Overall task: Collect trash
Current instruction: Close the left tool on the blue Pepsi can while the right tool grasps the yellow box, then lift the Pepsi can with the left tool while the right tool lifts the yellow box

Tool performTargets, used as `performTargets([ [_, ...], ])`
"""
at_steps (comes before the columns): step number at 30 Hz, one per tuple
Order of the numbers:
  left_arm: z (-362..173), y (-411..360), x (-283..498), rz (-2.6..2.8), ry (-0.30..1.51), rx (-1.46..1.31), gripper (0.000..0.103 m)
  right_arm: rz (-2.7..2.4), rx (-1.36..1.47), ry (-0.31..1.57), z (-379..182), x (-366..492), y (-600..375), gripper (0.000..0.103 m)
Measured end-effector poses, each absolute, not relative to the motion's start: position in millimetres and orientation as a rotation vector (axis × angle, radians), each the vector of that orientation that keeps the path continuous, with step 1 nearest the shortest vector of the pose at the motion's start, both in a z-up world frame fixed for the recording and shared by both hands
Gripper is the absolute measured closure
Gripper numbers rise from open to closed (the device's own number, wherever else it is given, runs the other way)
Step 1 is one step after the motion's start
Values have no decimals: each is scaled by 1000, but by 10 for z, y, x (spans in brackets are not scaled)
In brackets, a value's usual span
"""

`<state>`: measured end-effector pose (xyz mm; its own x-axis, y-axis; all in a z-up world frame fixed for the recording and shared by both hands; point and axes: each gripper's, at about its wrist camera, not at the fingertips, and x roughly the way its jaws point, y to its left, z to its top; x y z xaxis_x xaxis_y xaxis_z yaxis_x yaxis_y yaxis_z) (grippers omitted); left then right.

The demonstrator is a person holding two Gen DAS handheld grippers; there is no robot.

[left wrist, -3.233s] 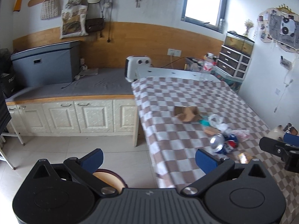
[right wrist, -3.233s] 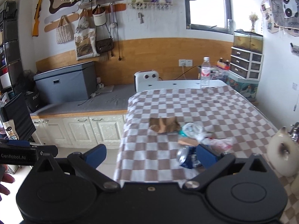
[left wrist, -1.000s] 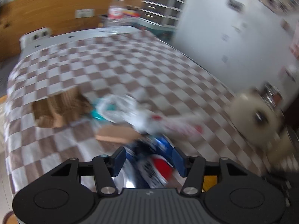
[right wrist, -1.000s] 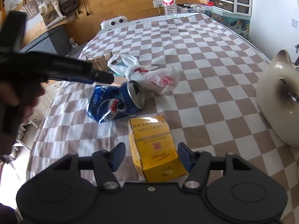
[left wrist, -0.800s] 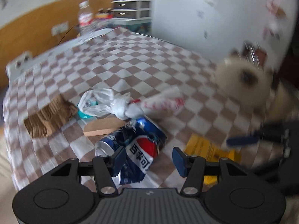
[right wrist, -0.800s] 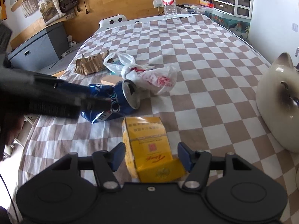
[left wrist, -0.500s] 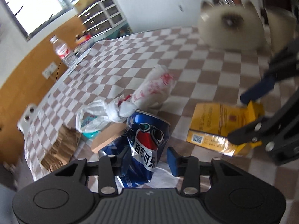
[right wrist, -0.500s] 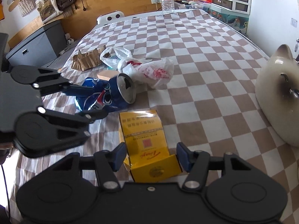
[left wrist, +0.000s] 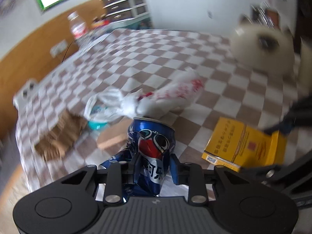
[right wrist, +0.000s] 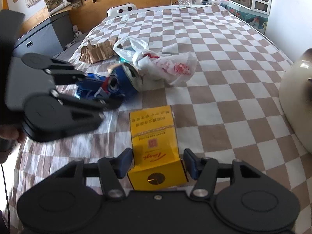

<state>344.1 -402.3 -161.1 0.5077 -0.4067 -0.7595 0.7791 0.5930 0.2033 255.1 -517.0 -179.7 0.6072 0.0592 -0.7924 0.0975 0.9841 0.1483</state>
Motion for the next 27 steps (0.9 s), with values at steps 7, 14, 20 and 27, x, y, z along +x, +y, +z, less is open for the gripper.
performTargets([
  [7, -1390, -3605, 3425, -748, 881, 229, 72, -72, 145, 913, -1783, 2581, -5111, 37],
  [14, -1271, -3160, 3233, -754, 985, -91, 72, -62, 137, 914, -1853, 2664, -5086, 44],
  [20, -1368, -2892, 3083, -741, 1035, -220, 72, 7, 287, 874, -1667, 2578, -5145, 47],
  [27, -1502, -2613, 2980, -727, 1023, -281, 72, 159, 564, 888, -1571, 2598, -5061, 47],
])
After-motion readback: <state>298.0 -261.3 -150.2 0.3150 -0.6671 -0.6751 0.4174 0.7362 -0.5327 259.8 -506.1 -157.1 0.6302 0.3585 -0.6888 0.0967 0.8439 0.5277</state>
